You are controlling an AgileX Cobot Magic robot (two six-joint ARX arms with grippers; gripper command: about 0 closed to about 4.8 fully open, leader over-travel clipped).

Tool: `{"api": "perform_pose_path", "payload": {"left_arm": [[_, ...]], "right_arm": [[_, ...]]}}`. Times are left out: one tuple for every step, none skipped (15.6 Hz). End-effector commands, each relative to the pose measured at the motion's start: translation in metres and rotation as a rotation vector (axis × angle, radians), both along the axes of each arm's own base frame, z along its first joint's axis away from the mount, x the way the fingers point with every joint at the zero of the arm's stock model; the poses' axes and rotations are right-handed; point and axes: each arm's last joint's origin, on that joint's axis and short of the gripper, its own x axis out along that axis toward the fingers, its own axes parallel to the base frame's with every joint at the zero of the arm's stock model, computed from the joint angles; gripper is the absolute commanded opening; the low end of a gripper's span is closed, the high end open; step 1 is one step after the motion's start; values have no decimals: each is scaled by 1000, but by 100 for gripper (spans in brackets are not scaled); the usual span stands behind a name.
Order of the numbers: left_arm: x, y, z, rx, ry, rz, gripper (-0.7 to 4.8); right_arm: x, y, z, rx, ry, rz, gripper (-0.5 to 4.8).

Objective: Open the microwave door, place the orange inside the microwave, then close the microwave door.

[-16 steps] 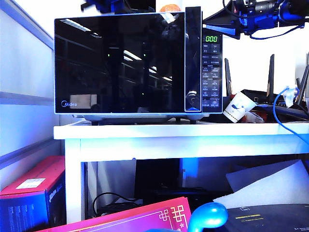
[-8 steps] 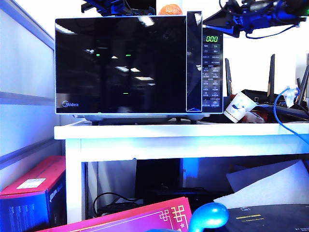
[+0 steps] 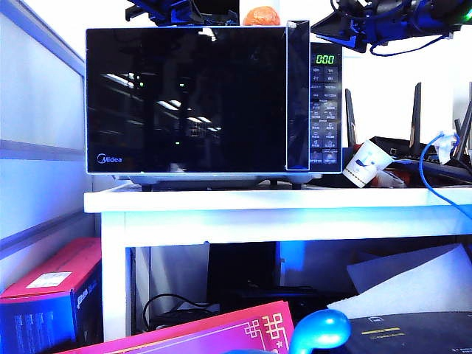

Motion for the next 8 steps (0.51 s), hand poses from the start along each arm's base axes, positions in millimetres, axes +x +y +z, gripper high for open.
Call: {"api": "perform_pose_path", "payload": {"left_arm": [[3,-1,-9,13,51,4,-4],[3,-1,-9,13,51,4,-4],[3,-1,-9,13,51,4,-4],[3,-1,-9,13,51,4,-4],[3,-1,-9,13,51,4,-4],[3,-1,-9,13,51,4,-4],[3,-1,-9,13,51,4,-4],[3,-1,-9,13,51,4,-4]], "right_arm": [[-5,7,11,-8,-78,29,112],[-5,7,12,0,-81,5,112],[-5,7,13,5,-93,-6,112],[-5,6,14,9,-108,-14,112],[-5,6,15,13,-119,-22,112],[-6,6,16,14,-130,-22,112],[-6,5,17,18,-137,-33,112],[-5,4,16,31,-129,-72,112]]}}
